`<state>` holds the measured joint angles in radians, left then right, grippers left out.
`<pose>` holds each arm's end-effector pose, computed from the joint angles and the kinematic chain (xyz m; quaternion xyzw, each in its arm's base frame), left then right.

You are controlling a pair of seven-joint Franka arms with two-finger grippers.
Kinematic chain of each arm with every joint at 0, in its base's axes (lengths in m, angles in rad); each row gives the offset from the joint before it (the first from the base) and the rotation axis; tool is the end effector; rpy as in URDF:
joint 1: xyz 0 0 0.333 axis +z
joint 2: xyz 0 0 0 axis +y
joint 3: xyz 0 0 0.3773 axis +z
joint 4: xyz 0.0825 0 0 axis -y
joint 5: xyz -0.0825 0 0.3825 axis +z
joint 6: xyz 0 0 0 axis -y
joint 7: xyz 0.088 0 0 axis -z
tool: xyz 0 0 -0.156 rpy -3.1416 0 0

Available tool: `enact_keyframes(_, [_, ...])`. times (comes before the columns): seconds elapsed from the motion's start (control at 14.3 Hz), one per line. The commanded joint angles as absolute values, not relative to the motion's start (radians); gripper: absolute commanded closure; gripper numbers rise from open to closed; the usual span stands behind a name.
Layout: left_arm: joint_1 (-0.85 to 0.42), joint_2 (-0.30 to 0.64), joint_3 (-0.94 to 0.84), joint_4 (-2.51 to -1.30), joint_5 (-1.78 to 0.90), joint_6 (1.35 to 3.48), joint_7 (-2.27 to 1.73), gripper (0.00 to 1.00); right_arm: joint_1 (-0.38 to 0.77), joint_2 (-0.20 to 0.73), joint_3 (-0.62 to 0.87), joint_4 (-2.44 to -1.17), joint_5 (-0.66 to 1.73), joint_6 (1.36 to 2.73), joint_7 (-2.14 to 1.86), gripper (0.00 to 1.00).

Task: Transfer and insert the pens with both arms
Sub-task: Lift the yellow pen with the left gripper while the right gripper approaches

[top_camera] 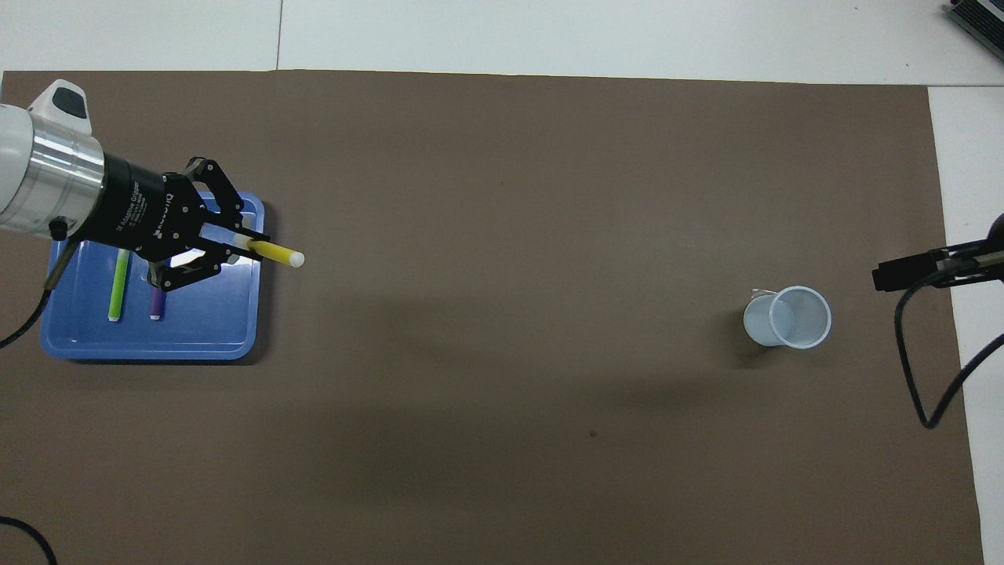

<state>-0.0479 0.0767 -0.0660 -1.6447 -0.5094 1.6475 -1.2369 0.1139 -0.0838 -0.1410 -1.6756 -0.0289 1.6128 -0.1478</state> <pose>0.5689 -0.1367 0.5841 0.8028 0.5388 -0.1859 0.1750 0.5259 -0.0220 0.6358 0.9981 0.0610 0.0093 0.0094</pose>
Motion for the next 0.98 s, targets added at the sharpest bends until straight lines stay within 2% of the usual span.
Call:
enact_keyframes(0.0, [-0.048,0.009,-0.054,-1.745,-0.595,1.618,-1.293,1.0,0.118,-0.115,-0.126,-1.713,-0.02,1.626,-0.192,0.0])
enact_keyframes(0.28, [-0.061,-0.057,-0.054,-1.874,-0.647,1.686,-1.319,1.0,0.199,-0.121,-0.124,-1.717,0.131,1.63,-0.155,0.0])
enact_keyframes(0.63, [-0.098,-0.109,-0.055,-1.997,-0.726,1.799,-1.356,1.0,0.371,-0.115,-0.118,-1.717,0.293,1.744,0.194,0.0])
enact_keyframes(0.91, [-0.201,-0.135,-0.055,-2.065,-0.759,1.923,-1.472,1.0,0.495,-0.101,-0.118,-1.726,0.379,1.873,0.444,0.0])
